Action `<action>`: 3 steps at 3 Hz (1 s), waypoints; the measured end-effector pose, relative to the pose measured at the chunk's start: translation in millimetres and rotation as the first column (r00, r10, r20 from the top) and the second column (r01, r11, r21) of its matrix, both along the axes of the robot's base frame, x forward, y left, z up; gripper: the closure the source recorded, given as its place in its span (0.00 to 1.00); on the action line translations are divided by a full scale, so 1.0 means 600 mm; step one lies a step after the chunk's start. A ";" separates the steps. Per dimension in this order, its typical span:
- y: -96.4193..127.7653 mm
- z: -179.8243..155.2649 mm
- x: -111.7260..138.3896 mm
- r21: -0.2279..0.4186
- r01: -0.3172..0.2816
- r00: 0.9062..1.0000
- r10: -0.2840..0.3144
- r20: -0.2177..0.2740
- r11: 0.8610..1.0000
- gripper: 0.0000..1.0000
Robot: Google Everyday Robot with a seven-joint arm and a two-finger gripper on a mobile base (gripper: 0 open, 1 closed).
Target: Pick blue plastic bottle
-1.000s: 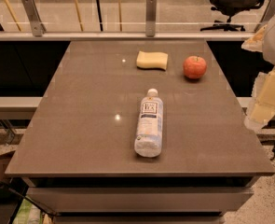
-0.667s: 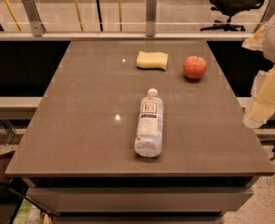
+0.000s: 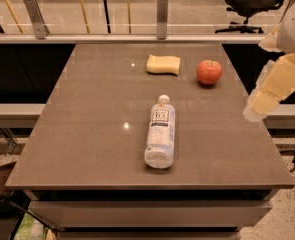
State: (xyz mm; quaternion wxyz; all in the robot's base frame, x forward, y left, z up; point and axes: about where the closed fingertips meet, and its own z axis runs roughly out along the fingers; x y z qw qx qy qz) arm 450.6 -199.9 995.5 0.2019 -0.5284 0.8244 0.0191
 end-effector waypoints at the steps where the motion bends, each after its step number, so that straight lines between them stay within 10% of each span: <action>1: 0.036 -0.002 0.021 0.070 0.094 0.994 -0.090 -0.057 0.993 0.00; 2: 0.079 -0.006 0.030 0.101 0.208 0.975 -0.197 -0.107 0.973 0.00; 3: 0.104 -0.021 0.031 0.092 0.329 0.936 -0.311 -0.164 0.940 0.00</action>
Offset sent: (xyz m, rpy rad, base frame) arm 0.0221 0.0765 -0.0119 0.1761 0.1927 -0.4271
